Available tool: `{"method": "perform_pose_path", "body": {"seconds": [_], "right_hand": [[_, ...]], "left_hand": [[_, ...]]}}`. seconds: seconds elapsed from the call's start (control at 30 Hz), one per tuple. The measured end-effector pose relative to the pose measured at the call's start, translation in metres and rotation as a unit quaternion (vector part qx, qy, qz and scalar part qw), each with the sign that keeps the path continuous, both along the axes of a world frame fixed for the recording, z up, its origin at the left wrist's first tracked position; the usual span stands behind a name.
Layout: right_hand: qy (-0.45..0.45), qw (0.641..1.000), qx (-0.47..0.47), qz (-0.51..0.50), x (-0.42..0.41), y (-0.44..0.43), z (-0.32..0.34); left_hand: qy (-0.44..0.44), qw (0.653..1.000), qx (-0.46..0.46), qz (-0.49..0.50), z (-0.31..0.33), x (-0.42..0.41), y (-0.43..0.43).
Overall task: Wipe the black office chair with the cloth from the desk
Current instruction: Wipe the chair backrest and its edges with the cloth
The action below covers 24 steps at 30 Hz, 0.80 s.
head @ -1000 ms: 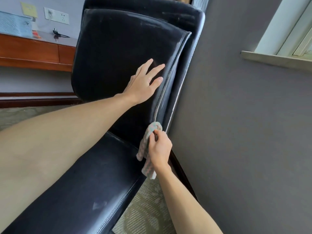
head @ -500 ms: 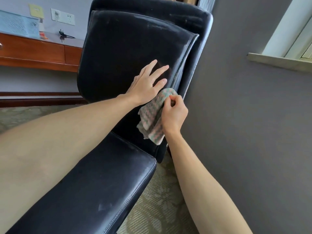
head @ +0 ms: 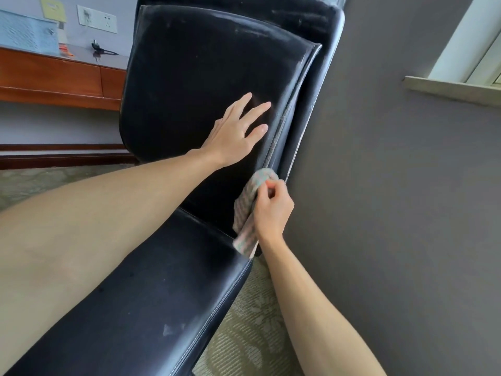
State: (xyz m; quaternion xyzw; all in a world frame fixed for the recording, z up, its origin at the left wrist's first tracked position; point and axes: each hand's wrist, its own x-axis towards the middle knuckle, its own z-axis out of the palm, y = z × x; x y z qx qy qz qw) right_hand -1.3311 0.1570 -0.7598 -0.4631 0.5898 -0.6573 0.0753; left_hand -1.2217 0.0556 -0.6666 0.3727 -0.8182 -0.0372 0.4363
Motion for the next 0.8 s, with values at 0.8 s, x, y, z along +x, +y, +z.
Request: {"method": "perform_pose_path", "body": {"seconds": [0.8], "right_hand": [[0.048, 0.997, -0.065, -0.002, -0.006, -0.021, 0.055]], "left_hand": [[0.010, 1.000, -0.014, -0.003, -0.002, -0.002, -0.006]]}}
